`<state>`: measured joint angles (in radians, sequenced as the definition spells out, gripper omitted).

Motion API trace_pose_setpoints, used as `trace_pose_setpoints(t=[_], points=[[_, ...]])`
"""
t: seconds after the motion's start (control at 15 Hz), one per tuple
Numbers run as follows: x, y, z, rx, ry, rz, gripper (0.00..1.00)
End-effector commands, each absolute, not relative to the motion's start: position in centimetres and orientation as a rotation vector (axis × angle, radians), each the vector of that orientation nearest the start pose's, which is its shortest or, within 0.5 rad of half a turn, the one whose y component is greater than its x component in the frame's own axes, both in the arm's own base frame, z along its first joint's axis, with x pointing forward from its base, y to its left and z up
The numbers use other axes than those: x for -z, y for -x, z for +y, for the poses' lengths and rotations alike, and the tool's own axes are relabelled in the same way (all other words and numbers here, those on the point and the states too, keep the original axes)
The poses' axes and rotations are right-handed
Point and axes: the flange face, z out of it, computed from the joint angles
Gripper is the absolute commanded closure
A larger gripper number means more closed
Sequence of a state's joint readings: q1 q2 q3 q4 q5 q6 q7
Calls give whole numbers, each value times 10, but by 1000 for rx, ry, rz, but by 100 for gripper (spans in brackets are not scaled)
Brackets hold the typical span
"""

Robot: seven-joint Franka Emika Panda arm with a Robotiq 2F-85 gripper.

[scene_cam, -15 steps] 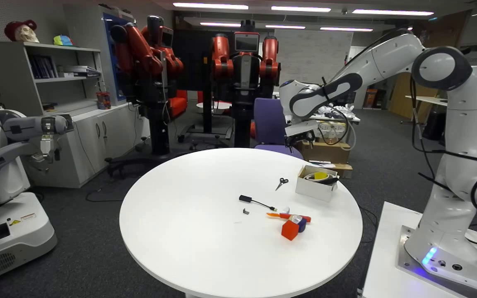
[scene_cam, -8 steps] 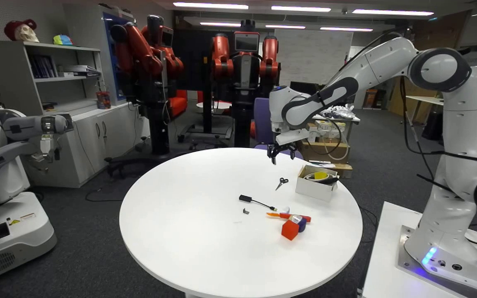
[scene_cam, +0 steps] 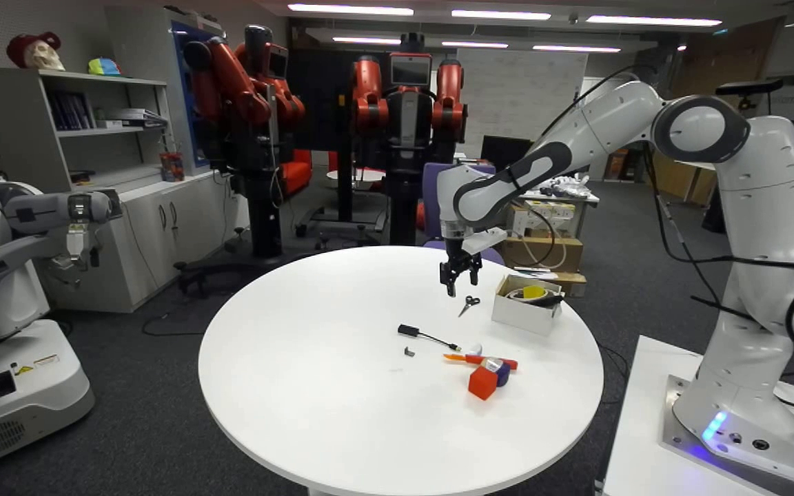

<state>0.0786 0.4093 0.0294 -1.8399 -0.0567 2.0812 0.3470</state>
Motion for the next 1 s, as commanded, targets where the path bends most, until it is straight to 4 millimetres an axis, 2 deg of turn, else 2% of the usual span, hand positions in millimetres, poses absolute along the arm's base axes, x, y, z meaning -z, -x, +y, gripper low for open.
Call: trace_pose_setpoints(t=[0.0,0.13,0.2,0.33,0.6,0.73,0.93], points=[[-267,-635,71,-252,3201,216,0],[-256,-638,76,-282,3213,217,0],[-257,-629,73,-292,3197,256,0],[-247,-633,77,-304,3198,245,0],[-248,-637,79,-293,3199,243,0],[-242,-637,78,-275,3158,239,0],[-230,-647,85,-180,3135,180,0]])
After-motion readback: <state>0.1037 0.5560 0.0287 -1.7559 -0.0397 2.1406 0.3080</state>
